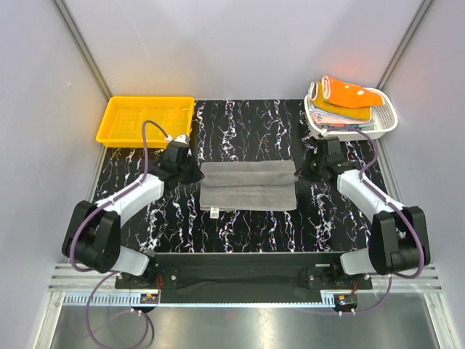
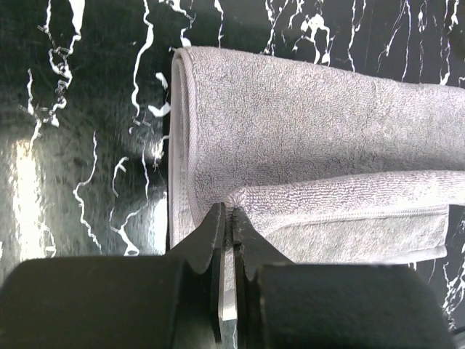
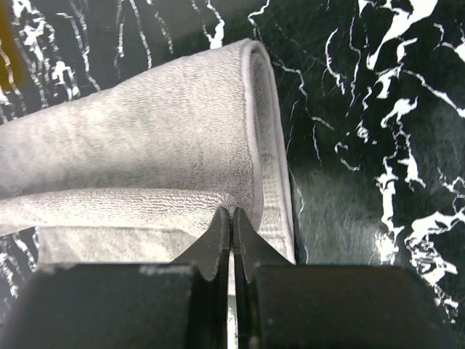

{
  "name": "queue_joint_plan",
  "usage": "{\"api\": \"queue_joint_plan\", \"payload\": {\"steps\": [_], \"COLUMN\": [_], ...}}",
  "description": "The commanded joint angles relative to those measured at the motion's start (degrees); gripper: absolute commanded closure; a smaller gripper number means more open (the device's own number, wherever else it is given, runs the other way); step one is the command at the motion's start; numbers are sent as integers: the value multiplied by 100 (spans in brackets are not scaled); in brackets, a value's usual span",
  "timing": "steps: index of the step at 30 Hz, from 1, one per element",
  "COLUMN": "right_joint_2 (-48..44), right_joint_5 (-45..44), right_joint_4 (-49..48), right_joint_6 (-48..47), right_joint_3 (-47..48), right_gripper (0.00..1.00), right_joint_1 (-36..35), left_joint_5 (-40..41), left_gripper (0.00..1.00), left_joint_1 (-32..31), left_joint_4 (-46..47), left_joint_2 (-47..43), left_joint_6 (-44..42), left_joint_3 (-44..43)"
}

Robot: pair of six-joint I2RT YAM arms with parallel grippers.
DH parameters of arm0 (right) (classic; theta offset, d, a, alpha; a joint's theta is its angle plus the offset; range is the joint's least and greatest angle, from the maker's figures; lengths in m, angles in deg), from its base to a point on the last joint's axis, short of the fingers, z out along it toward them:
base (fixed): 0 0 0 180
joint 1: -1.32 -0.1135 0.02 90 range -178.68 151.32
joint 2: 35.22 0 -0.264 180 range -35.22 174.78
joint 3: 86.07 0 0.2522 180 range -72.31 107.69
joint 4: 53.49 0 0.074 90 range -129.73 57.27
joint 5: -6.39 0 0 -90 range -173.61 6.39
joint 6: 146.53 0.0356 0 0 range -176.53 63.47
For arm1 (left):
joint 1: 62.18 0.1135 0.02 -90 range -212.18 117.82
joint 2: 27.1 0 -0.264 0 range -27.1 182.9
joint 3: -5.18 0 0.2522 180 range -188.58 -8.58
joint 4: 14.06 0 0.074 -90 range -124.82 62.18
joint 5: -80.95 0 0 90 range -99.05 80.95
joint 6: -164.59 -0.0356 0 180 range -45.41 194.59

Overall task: Fold and stack the towels
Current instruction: Fold the towel

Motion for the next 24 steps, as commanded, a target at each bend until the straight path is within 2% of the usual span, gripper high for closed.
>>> {"api": "queue_joint_plan", "payload": {"steps": [1,11,24], "right_joint_2": [-399,-918,-1156], "right_joint_5": [99,178,90], "right_joint_4": [-107,8,17], "right_joint_6": [89,247,405], "right_joint_3": [-178,-671,-1093], "right_gripper": [100,100,100], "right_joint_1": [-36,-44,-44], "left_joint_5": [308,264,220], "left_gripper": [100,100,100], "left_joint_1": [-87,-123,-123], "left_joint_4": [13,-172,-119], "left_joint_2": [-395,-782,-1054], "left_joint_6": [29,73,108], "left_joint_3": [133,511,942]}}
